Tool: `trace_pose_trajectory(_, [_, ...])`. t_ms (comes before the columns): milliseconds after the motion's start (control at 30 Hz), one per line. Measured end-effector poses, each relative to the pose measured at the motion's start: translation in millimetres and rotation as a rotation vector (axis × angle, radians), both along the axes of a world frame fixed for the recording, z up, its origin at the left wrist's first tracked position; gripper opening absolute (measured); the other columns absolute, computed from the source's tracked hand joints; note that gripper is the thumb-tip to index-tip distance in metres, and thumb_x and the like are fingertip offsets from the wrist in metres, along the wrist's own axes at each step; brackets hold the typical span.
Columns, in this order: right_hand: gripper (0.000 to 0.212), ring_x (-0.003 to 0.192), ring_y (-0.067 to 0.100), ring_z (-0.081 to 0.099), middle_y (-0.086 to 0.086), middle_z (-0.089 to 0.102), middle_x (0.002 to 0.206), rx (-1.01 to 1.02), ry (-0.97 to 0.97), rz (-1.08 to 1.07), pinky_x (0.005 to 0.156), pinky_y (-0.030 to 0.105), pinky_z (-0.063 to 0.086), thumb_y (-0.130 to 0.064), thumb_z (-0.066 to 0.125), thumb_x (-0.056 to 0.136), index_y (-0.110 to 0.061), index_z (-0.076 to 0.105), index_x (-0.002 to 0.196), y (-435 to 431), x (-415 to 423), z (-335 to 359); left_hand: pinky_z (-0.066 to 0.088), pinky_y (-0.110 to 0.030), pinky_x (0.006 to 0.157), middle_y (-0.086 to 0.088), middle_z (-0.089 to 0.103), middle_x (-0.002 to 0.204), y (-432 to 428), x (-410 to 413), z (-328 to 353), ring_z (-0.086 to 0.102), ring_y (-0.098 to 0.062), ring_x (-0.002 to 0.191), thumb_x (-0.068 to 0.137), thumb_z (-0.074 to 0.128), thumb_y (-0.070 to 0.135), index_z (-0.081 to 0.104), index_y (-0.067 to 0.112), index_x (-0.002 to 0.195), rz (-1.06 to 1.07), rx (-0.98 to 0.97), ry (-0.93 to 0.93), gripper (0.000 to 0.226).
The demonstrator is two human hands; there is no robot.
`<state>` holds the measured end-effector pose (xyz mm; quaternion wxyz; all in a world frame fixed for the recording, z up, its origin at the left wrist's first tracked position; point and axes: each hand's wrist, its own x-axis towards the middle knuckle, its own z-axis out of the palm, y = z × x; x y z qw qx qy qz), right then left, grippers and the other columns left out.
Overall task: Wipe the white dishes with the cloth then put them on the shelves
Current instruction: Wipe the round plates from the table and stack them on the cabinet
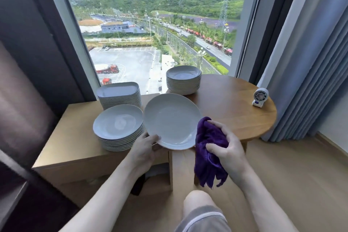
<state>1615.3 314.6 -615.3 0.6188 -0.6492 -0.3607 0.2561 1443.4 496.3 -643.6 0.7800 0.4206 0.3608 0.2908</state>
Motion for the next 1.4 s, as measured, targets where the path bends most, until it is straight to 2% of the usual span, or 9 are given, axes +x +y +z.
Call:
trace_pose_trajectory(67, [0.061, 0.097, 0.023, 0.07, -0.002, 0.074, 0.109, 0.033, 0.047, 0.059, 0.077, 0.031, 0.059, -0.011, 0.067, 0.068, -0.036, 0.066, 0.123, -3.5, -19.8, 8.8, 0.064, -0.042, 0.075, -0.014, 0.077, 0.116, -11.2, -26.7, 2.5, 0.077, -0.029, 0.092, 0.096, 0.049, -0.008, 0.066, 0.01, 0.125, 0.003, -0.016, -0.027, 0.038])
trace_pose_trajectory(267, [0.069, 0.096, 0.032, 0.067, 0.003, 0.071, 0.115, -0.019, 0.02, 0.172, 0.084, 0.044, 0.057, -0.011, 0.061, 0.065, -0.034, 0.062, 0.13, 3.0, -66.3, 18.1, 0.063, -0.048, 0.086, -0.015, 0.074, 0.127, -39.9, -91.2, -7.4, 0.07, -0.042, 0.115, 0.082, 0.055, -0.005, 0.058, 0.016, 0.136, 0.012, -0.075, -0.054, 0.058])
trace_pose_trajectory(367, [0.073, 0.107, 0.016, 0.064, -0.006, 0.062, 0.129, -0.1, -0.109, 0.236, 0.094, 0.036, 0.054, -0.02, 0.061, 0.064, -0.037, 0.056, 0.135, 12.1, -82.2, 14.2, 0.063, -0.052, 0.086, -0.016, 0.072, 0.13, -49.7, -111.6, -14.9, 0.072, -0.042, 0.112, 0.064, 0.058, 0.002, 0.058, 0.02, 0.136, 0.002, -0.096, -0.079, 0.074])
trace_pose_trajectory(500, [0.077, 0.127, -0.002, 0.047, -0.021, 0.045, 0.141, -0.191, -0.255, 0.339, 0.109, 0.023, 0.04, -0.025, 0.06, 0.066, -0.036, 0.05, 0.141, 25.6, -100.2, 1.0, 0.062, -0.054, 0.086, -0.02, 0.07, 0.132, -54.7, -129.8, -25.9, 0.07, -0.045, 0.115, 0.06, 0.056, 0.002, 0.055, 0.012, 0.142, -0.01, -0.136, -0.088, 0.082])
trace_pose_trajectory(667, [0.08, 0.133, -0.001, 0.04, -0.018, 0.037, 0.146, -0.281, -0.365, 0.428, 0.115, 0.023, 0.035, -0.03, 0.062, 0.071, -0.032, 0.043, 0.148, 36.9, -114.3, -26.2, 0.06, -0.056, 0.085, -0.021, 0.067, 0.136, -54.9, -145.9, -36.0, 0.067, -0.045, 0.119, 0.064, 0.052, -0.002, 0.058, 0.01, 0.141, -0.041, -0.144, -0.141, 0.078])
trace_pose_trajectory(867, [0.092, 0.133, 0.003, 0.035, -0.02, 0.029, 0.152, -0.342, -0.606, 0.524, 0.112, 0.022, 0.035, -0.052, 0.078, 0.074, -0.035, 0.033, 0.152, 42.0, -122.7, -54.9, 0.062, -0.049, 0.077, -0.019, 0.07, 0.124, -58.0, -145.7, -34.4, 0.072, -0.036, 0.104, 0.063, 0.047, -0.006, 0.062, 0.009, 0.137, -0.112, -0.08, -0.121, 0.077])
trace_pose_trajectory(1167, [0.08, 0.133, 0.016, 0.043, -0.011, 0.037, 0.151, -0.328, -0.717, 0.41, 0.11, 0.03, 0.041, -0.03, 0.075, 0.077, -0.029, 0.041, 0.149, 56.2, -109.8, -64.9, 0.059, -0.052, 0.09, -0.015, 0.07, 0.129, -67.2, -143.6, -33.5, 0.069, -0.035, 0.111, 0.07, 0.05, -0.002, 0.073, 0.024, 0.126, -0.196, -0.056, -0.092, 0.066])
trace_pose_trajectory(1300, [0.08, 0.133, 0.018, 0.044, -0.01, 0.039, 0.151, -0.279, -0.681, 0.38, 0.11, 0.033, 0.042, -0.028, 0.075, 0.075, -0.027, 0.043, 0.149, 66.1, -111.9, -59.3, 0.051, -0.056, 0.107, -0.017, 0.061, 0.147, -70.9, -140.5, -34.9, 0.059, -0.04, 0.132, 0.094, 0.064, 0.021, 0.053, 0.02, 0.15, -0.215, -0.071, -0.087, 0.057])
trace_pose_trajectory(1400, [0.077, 0.136, 0.015, 0.041, -0.01, 0.041, 0.15, -0.19, -0.69, 0.411, 0.111, 0.036, 0.042, -0.025, 0.076, 0.076, -0.027, 0.045, 0.147, 67.6, -123.6, -53.6, 0.052, -0.048, 0.109, -0.016, 0.06, 0.148, -67.3, -139.5, -31.5, 0.058, -0.035, 0.136, 0.099, 0.061, 0.041, 0.06, 0.018, 0.147, -0.16, -0.104, -0.087, 0.053])
